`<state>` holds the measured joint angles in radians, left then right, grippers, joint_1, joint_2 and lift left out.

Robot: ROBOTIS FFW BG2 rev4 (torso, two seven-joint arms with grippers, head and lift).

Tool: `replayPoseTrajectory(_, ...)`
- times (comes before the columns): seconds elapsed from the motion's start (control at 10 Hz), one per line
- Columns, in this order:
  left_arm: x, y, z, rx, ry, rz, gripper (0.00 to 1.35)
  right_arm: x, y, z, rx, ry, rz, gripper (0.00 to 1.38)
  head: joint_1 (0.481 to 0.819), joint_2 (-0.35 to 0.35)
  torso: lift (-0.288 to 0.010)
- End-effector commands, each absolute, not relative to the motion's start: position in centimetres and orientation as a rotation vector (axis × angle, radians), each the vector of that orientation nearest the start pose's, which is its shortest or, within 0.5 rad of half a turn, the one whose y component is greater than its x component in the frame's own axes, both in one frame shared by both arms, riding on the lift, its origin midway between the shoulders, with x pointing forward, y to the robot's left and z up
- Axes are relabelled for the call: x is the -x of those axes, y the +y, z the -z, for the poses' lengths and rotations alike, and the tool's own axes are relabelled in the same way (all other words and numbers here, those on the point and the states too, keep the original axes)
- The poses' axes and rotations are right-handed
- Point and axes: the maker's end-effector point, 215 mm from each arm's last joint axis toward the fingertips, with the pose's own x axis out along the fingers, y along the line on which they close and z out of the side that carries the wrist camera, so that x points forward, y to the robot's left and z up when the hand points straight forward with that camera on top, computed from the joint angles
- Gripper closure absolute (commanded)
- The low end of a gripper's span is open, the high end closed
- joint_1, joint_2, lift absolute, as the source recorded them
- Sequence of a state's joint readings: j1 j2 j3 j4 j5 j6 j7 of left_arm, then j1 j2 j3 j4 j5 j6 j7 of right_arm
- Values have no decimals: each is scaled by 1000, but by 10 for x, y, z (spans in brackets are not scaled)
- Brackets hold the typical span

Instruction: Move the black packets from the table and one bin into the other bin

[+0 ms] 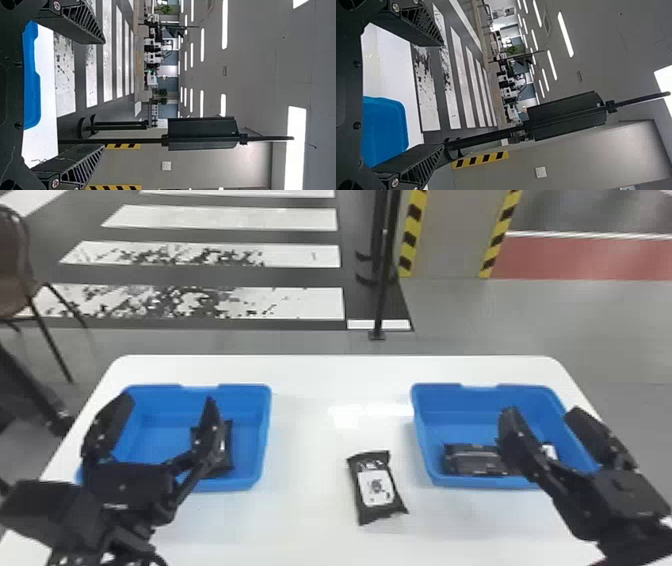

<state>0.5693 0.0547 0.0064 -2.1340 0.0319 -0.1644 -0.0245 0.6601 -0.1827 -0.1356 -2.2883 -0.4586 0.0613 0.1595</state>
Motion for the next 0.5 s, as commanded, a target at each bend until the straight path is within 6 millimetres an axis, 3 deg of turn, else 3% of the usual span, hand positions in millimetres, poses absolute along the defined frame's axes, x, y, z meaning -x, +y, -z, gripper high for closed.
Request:
replayPoseTrajectory(0.0,-425,227,270,-16,-156,50,96,-406,-249,271,-230,-20,-192,107,695,-29,-110)
replayPoseTrajectory(0.4,-425,227,270,-14,-156,50,96,-406,-249,271,-229,-20,-193,105,695,-30,-110)
